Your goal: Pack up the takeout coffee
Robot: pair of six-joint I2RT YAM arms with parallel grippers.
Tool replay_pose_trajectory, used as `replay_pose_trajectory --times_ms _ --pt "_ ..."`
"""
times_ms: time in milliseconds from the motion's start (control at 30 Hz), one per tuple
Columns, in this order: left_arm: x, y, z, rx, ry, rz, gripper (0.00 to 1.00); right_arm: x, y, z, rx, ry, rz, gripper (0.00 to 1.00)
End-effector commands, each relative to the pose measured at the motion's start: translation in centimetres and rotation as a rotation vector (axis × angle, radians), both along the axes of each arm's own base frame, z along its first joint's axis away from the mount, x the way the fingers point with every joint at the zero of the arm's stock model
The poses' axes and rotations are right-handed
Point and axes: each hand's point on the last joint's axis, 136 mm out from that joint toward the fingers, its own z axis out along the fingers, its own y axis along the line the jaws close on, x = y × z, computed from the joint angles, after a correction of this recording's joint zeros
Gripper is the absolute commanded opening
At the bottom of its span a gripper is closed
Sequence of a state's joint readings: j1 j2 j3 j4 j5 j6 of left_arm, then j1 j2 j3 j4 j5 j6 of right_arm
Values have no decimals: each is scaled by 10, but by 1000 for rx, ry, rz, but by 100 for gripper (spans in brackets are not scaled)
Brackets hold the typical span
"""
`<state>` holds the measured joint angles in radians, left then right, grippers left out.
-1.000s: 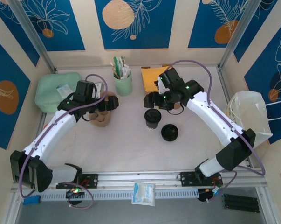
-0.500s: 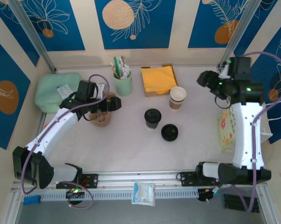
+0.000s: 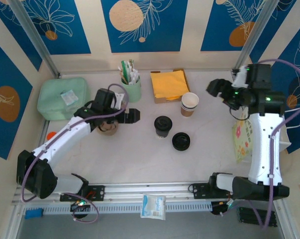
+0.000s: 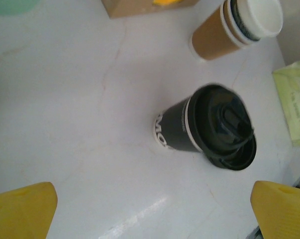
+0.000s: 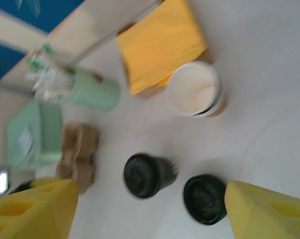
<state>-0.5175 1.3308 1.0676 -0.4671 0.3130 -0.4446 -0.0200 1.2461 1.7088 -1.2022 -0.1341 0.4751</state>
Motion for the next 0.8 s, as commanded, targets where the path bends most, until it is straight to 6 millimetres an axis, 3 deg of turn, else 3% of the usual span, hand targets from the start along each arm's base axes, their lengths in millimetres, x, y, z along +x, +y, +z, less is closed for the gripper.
replay_pose_trajectory --times_ms 0,200,400,567,767 --pt "-10 -4 -28 48 42 16 99 -1 51 -28 -20 80 170 78" --pt "-15 10 -45 120 39 66 99 3 113 -105 -141 248 338 80" --pt "-15 21 -46 151 24 107 99 12 144 -170 -326 376 447 84" --pt "-16 23 -46 153 22 108 99 16 160 -197 -402 421 502 87" --pt "-16 22 -46 153 22 101 100 19 168 -212 -467 445 528 89"
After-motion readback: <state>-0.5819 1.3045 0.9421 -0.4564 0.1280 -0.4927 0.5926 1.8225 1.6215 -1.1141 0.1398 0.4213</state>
